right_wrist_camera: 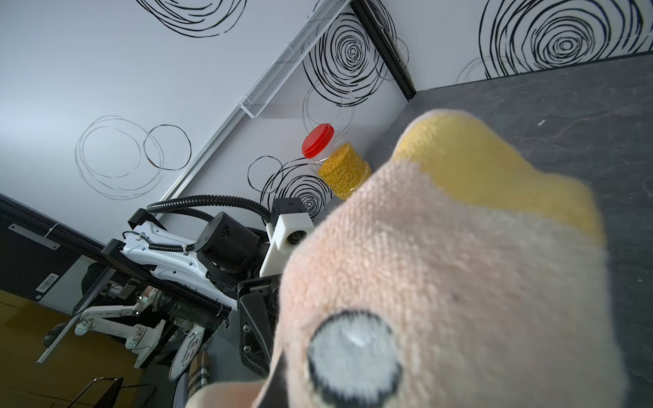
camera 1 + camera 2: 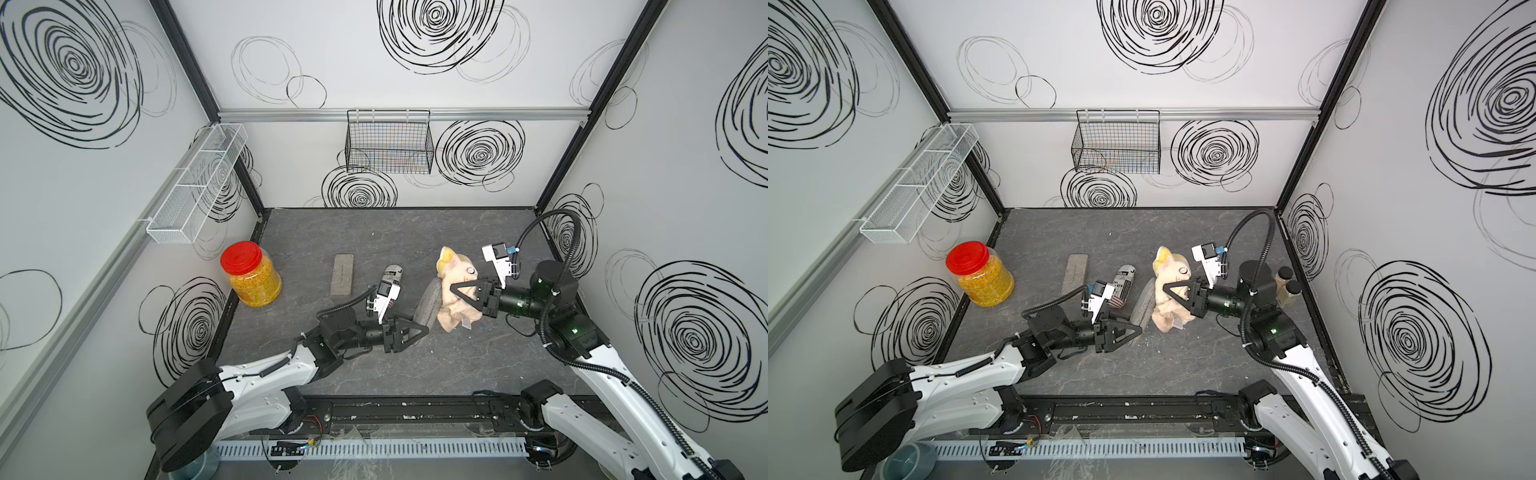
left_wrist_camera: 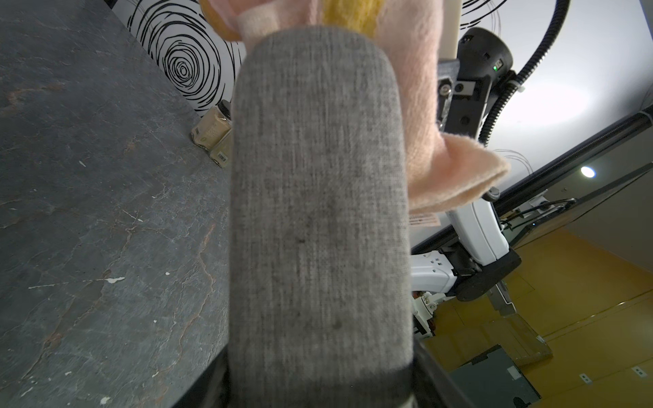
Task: Wipe the eyeglass case
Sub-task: Wipe the dirt from the eyeglass case.
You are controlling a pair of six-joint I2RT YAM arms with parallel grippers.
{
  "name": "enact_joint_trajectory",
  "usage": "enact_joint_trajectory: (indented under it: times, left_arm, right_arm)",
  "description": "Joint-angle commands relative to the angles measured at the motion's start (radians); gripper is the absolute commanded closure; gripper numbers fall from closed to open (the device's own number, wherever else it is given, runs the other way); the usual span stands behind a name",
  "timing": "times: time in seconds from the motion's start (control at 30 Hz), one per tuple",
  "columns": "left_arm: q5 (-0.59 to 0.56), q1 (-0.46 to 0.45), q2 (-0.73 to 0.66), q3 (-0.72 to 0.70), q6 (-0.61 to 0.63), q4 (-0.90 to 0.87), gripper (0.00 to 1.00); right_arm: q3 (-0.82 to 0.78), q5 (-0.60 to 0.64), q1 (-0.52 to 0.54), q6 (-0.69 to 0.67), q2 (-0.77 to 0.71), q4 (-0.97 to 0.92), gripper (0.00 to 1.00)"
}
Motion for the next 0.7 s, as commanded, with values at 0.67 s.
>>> enact_joint_trajectory:
  times: [0.67]
  left_arm:
    - [0.086, -0.032, 0.028, 0.043, 0.048, 0.026, 0.41]
  right_arm:
    - [0.038, -0.095, -0.035, 0.085, -0.071, 0.134, 1.0]
